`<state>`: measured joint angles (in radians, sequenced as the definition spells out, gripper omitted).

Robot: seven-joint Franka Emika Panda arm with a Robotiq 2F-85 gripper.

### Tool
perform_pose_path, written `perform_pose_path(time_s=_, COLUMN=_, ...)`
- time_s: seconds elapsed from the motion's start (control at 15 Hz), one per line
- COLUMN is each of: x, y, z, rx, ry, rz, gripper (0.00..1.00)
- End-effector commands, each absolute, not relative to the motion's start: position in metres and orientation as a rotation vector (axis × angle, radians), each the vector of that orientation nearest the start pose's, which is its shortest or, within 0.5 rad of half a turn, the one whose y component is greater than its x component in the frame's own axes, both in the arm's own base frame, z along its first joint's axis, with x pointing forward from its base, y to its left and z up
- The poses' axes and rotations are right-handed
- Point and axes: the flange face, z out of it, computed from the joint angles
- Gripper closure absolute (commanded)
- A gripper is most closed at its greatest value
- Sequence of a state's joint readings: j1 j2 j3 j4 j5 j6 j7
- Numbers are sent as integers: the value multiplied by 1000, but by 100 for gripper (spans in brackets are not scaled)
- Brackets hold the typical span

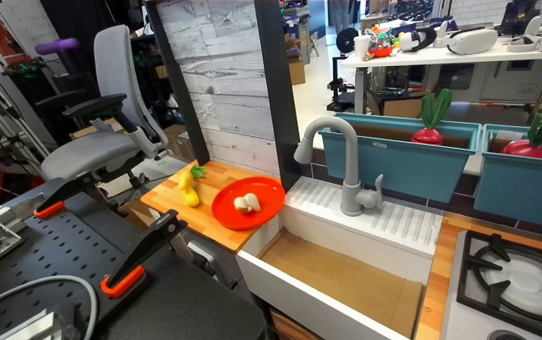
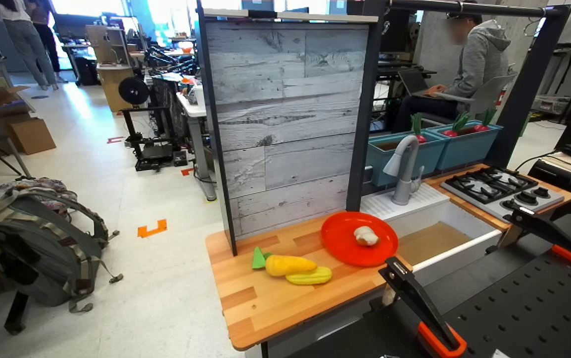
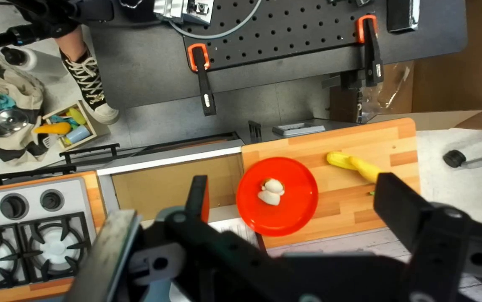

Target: Remove the white plush toy from the orange plate

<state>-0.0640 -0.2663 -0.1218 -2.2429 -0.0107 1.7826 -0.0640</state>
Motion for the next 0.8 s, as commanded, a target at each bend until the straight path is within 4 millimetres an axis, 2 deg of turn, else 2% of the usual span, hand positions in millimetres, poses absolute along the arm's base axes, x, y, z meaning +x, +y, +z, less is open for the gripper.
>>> perform_pose_path(time_s=0.0, x=461, y=-80, z=424, rx=-3092, ry=63, rz=301, gripper=0)
perform_pose_path(time_s=0.27, x=488, y=-61, z=369, rx=-3097, ry=-95, rz=354, gripper=0)
perform_pose_path(time_s=0.53, x=519, y=-36, z=309, rx=-3115, ry=-183, rz=305, gripper=0)
perform_pose_path(time_s=0.73, x=535, y=-29, z=257, rx=-3114, ry=-246, rz=321, gripper=0)
